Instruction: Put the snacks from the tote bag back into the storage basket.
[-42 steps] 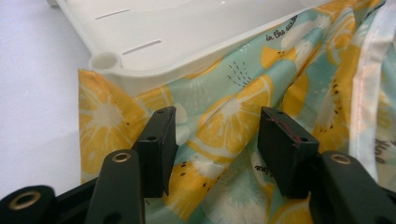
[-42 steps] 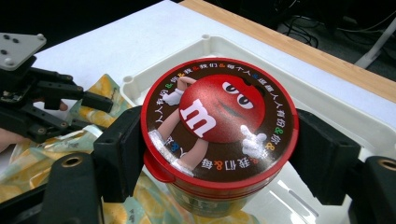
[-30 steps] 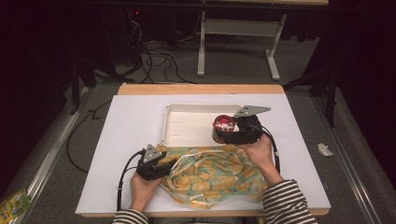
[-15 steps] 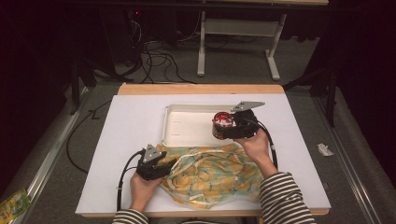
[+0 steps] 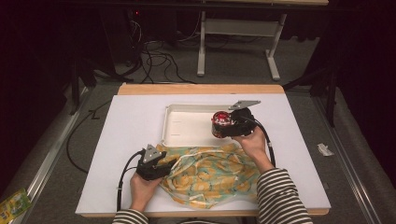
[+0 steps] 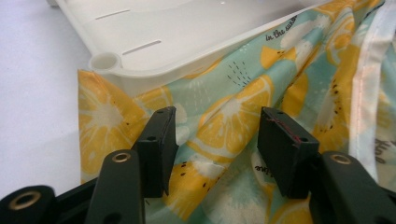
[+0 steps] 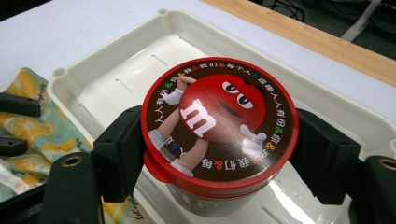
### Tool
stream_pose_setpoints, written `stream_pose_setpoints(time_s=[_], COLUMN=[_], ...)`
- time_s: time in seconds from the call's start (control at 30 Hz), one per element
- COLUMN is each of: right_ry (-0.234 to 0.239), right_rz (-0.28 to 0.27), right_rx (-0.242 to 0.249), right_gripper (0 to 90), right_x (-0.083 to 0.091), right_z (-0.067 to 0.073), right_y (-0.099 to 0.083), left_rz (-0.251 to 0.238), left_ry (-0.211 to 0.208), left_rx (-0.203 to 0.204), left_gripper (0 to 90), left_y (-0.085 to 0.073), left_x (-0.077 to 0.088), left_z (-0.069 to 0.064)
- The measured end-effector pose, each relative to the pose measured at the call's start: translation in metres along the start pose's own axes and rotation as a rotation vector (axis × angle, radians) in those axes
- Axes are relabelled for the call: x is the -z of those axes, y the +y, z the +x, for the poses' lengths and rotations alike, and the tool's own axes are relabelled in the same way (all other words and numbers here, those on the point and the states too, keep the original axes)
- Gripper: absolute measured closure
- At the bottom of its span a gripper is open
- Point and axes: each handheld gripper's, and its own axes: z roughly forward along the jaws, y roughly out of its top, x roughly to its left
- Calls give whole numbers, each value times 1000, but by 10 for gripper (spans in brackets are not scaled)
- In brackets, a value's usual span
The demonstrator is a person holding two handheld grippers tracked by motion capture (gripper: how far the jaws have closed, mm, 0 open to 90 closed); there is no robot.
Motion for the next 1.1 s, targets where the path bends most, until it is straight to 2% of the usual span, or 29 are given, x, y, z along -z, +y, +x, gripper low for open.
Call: stream_pose_setpoints(time_s=[0.47,0.7,1.1], right_ry=[-10,-13,-20], right_rz=[41,63,96], right_rx=[-34,-20,-35], right_gripper=[260,260,260], right_x=[-24,-35,-50], right_z=[-7,-8,-11], right_y=[-4,-5,-9], left_rz=[-1,0,-1], left_ry=[2,3,4], left_rx=[-1,-3,-2], left_gripper=[474,474,473], left_y=[0,0,0], left_x=[0,0,0], left_z=[0,0,0])
